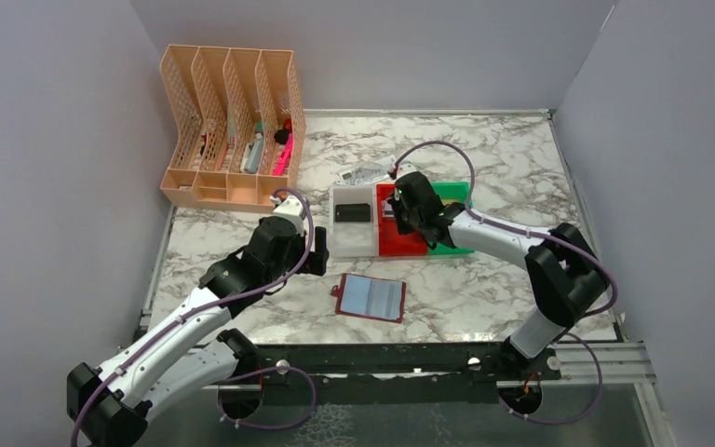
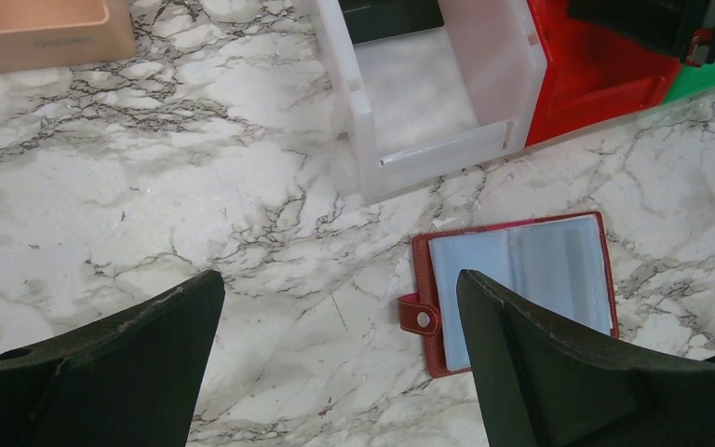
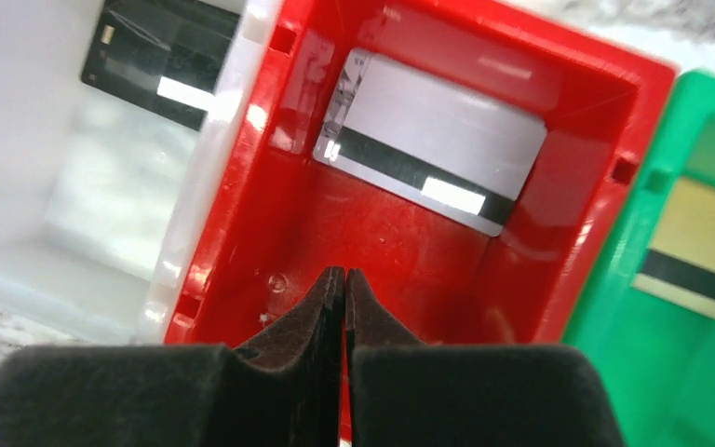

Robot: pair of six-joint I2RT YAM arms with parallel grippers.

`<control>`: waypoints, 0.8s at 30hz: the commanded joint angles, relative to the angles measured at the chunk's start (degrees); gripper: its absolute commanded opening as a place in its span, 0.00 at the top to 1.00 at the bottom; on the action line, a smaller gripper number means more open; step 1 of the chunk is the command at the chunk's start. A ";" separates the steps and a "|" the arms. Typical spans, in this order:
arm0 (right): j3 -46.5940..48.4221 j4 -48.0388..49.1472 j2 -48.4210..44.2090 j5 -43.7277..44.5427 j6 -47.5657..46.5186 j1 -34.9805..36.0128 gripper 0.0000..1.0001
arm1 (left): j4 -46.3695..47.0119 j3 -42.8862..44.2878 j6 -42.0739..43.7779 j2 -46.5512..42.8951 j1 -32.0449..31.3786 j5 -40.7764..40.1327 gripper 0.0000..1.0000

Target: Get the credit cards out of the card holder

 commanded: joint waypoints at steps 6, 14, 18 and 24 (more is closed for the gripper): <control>3.11 -1.01 8.50 5.77 8.13 -0.13 0.92 | 0.48 0.04 0.52 -0.06 0.39 1.37 0.01; 7.07 0.45 13.13 11.33 5.77 -0.13 0.91 | 0.65 -0.07 0.65 -0.03 0.48 1.25 0.01; 7.77 1.79 14.54 13.25 5.27 -0.13 0.90 | 0.59 -0.05 0.61 -0.01 0.50 1.29 0.01; 6.56 2.93 13.23 13.55 5.15 -0.13 0.85 | 0.63 0.04 0.61 0.30 0.57 1.44 0.01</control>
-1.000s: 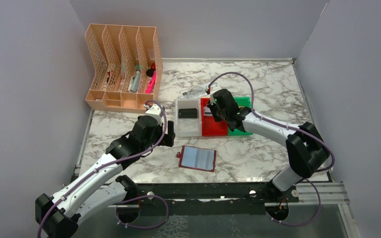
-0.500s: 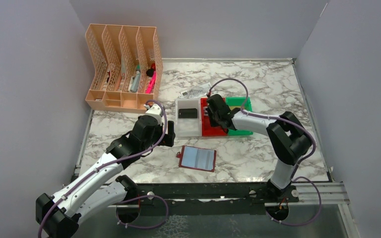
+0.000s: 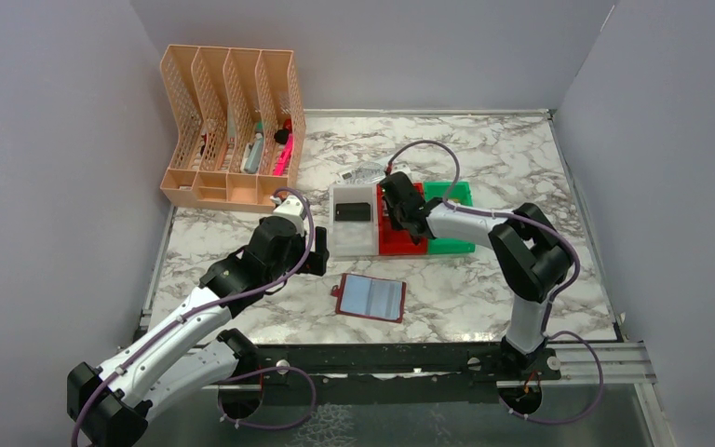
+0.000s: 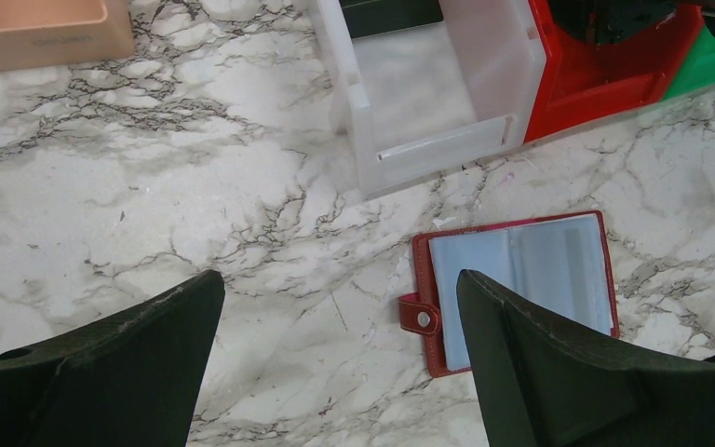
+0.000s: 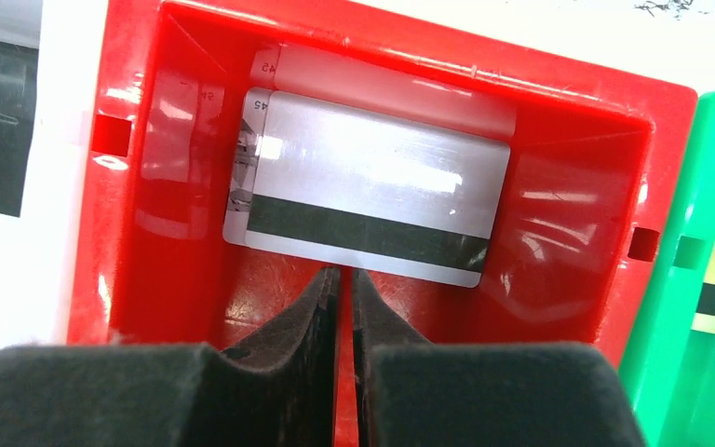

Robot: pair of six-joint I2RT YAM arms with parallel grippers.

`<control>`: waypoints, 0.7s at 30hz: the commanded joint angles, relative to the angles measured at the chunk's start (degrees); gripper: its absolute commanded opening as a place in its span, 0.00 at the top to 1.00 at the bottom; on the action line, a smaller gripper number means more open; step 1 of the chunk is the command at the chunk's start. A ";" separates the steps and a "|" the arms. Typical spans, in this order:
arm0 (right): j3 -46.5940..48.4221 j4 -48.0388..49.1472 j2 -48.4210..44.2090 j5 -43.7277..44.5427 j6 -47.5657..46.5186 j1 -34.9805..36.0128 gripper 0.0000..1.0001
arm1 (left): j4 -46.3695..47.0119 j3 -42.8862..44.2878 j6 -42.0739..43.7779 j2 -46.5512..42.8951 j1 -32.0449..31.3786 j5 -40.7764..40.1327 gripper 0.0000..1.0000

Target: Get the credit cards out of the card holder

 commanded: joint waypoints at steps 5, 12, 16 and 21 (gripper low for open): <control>-3.38 1.06 -8.39 -6.25 1.22 -0.08 0.81 | 0.59 0.04 0.54 0.28 0.56 1.24 0.01; -18.59 5.26 -25.62 -19.62 8.11 -0.06 0.68 | 0.80 0.13 0.54 0.97 0.88 2.10 0.01; -28.41 9.69 -33.83 -29.37 15.26 -0.05 0.63 | 1.18 -0.15 0.29 1.20 0.84 3.92 0.01; -37.83 14.70 -40.96 -37.88 24.53 -0.05 0.57 | 3.29 -0.79 -0.54 2.64 0.92 10.25 0.01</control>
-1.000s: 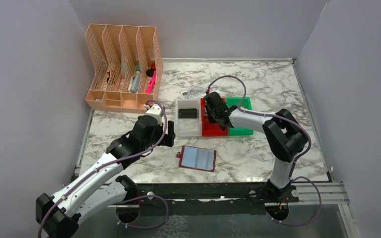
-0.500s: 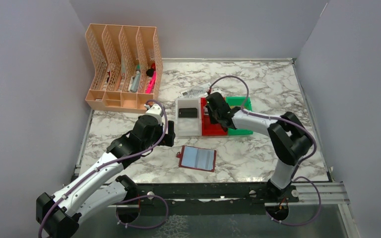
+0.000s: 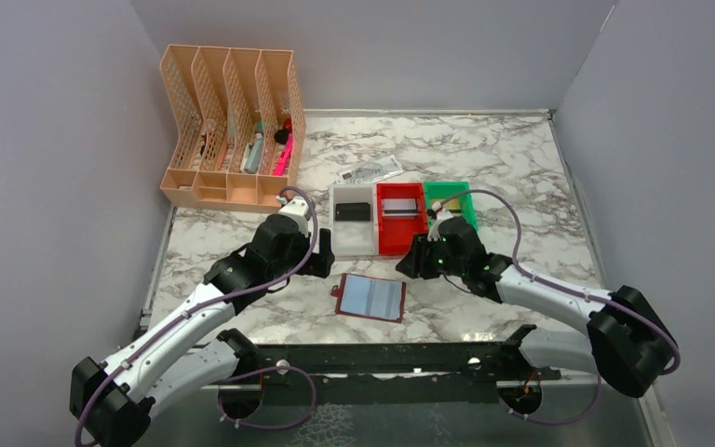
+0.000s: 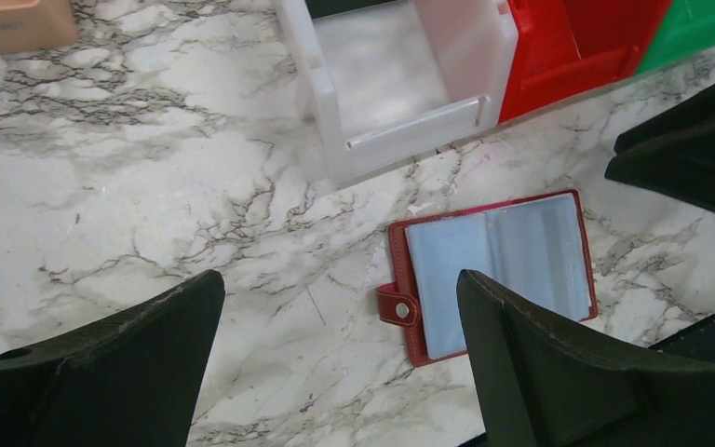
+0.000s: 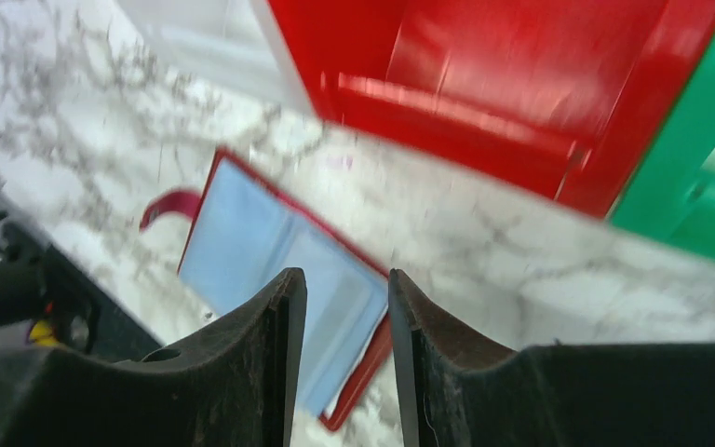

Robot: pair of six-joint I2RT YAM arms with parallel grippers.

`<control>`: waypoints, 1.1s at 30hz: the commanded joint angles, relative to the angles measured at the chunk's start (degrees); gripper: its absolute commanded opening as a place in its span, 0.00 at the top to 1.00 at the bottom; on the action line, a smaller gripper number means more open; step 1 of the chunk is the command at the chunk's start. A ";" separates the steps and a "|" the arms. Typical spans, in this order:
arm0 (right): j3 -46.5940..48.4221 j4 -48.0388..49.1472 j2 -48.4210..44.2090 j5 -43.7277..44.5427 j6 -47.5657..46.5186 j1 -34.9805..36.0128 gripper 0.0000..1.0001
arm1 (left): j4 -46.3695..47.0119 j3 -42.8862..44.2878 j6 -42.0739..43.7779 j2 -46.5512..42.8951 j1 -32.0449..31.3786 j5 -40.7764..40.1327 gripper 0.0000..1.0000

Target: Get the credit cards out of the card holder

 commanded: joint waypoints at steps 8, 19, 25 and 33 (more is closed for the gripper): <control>-10.88 11.14 -3.02 -17.39 15.40 0.26 0.58 | 9.31 -3.13 -6.59 5.13 0.31 15.90 0.02; -12.16 16.15 3.44 -20.38 16.10 0.89 0.61 | 14.22 -8.68 -11.07 12.26 0.31 16.98 0.12; -12.27 18.03 7.48 -22.77 15.44 0.89 0.61 | 19.58 -13.28 -13.78 14.26 0.26 18.28 0.17; -11.62 16.36 6.24 -22.24 16.03 0.89 0.64 | 22.53 -16.12 -14.35 16.13 0.28 19.68 0.23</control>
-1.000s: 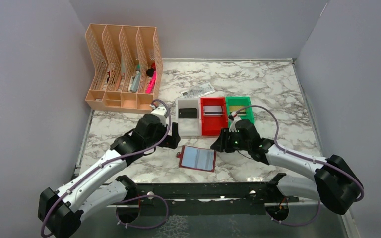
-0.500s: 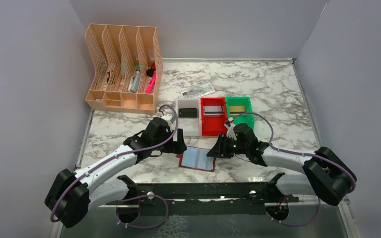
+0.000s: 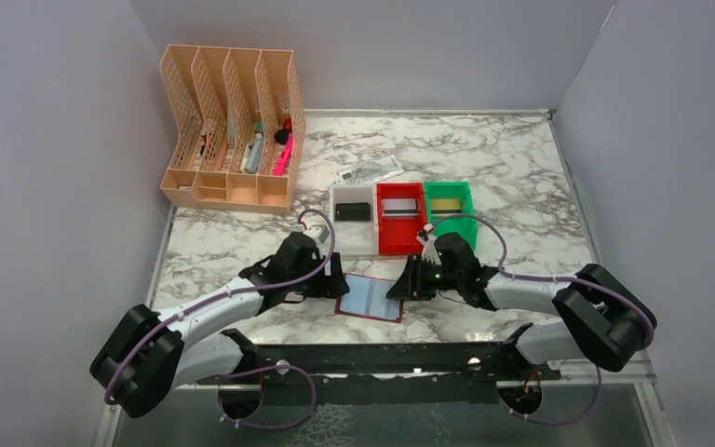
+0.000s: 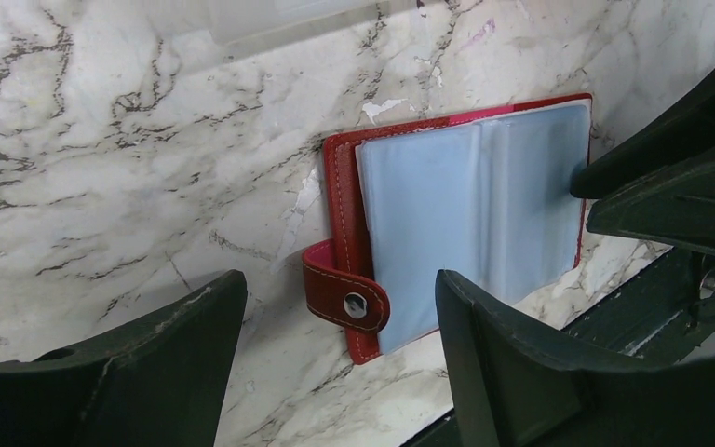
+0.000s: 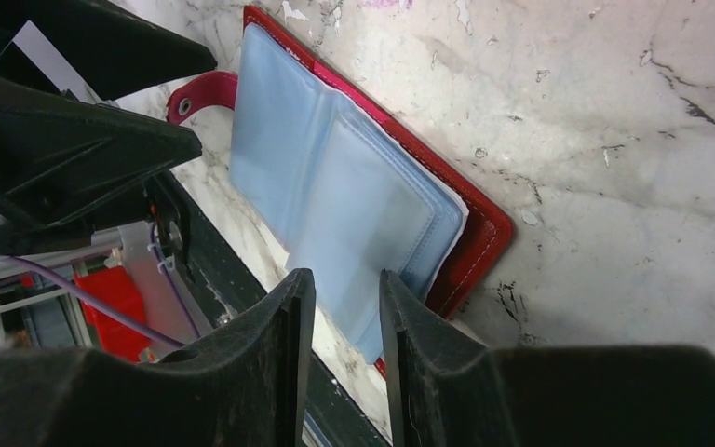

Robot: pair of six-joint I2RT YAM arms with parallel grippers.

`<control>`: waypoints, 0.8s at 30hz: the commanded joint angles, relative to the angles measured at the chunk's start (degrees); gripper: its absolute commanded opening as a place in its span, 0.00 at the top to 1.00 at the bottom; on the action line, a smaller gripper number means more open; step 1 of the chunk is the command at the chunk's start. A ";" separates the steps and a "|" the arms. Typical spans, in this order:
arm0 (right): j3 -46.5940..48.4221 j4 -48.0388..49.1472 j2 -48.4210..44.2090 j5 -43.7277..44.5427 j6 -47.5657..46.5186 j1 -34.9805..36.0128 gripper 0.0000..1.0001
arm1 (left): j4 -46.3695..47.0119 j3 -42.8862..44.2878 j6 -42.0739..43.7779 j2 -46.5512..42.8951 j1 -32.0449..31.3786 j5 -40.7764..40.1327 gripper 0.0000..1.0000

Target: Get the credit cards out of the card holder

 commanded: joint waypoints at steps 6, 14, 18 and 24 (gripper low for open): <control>0.24 0.72 -1.86 -1.82 1.18 0.39 0.64 | 3.29 -1.81 -0.37 1.98 0.18 3.71 0.32; 2.08 -5.12 -0.66 1.96 0.17 0.48 0.64 | 3.15 -1.54 -0.13 0.90 0.17 4.39 0.47; 2.11 -7.46 -1.35 4.03 -0.58 0.48 0.64 | 3.00 -1.39 0.27 0.81 0.16 5.37 0.51; 2.25 -4.99 2.32 1.24 -0.80 0.48 0.65 | 3.01 -0.74 1.22 1.73 0.18 6.70 0.58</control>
